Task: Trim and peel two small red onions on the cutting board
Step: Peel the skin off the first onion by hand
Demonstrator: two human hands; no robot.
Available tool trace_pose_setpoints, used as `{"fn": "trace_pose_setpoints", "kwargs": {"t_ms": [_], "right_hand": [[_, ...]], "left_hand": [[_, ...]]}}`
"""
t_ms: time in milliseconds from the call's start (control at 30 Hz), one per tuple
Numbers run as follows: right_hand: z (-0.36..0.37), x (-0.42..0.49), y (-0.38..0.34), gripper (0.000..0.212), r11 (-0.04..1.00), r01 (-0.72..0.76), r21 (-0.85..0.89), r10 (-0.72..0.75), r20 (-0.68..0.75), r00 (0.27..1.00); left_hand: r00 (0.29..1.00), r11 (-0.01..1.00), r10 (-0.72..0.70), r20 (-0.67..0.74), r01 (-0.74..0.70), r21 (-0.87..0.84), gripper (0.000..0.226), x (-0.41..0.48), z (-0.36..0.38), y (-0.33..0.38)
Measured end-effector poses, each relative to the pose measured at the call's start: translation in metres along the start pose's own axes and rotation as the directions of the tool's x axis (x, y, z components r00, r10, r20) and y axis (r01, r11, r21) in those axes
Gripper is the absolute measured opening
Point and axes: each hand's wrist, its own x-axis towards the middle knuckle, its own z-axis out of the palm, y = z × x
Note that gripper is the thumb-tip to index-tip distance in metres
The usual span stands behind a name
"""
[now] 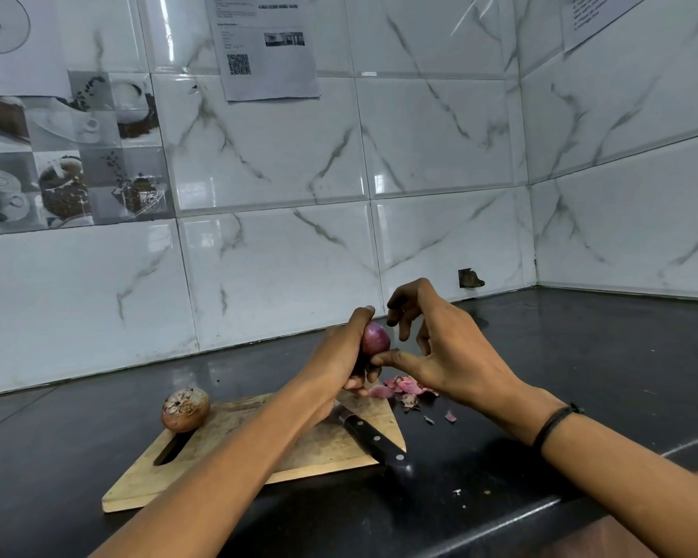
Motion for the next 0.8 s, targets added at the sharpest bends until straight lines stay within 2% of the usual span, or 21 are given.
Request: {"fn": "trace_pose_setpoints", "kwargs": {"t_ms": [300, 500, 700, 800], "right_hand": [[-0.0007, -0.0009, -0.0035, 0.047, 0.997, 0.071, -0.039, -0.067, 0.093, 0.993], [0.003, -0.0015, -0.0023, 0.035, 0.997, 0.066, -0.029, -0.063, 0.108, 0.992], [-0.0023, -0.0026, 0.001, 0.049, 0.999, -0.032, -0.001, 0.032, 0.041, 0.999], [-0.0031, -0.0016, -0.0009, 0.048, 0.999, -0.043, 0.027, 0.043, 0.02, 0.999]], "left_hand": [[0.999, 0.999, -0.042, 0.012, 0.042, 0.029, 0.045, -0.0009, 0.0051, -0.0017], [0.998, 0.998, -0.056, 0.016, 0.056, -0.034, 0.048, -0.0016, 0.0045, 0.001], [1.0, 0.999, -0.024, 0.013, 0.024, -0.026, 0.058, 0.0, -0.0009, 0.0], [1.0, 1.0, -0.012, 0.013, 0.012, -0.02, 0.059, 0.0012, -0.0027, -0.0004]]}}
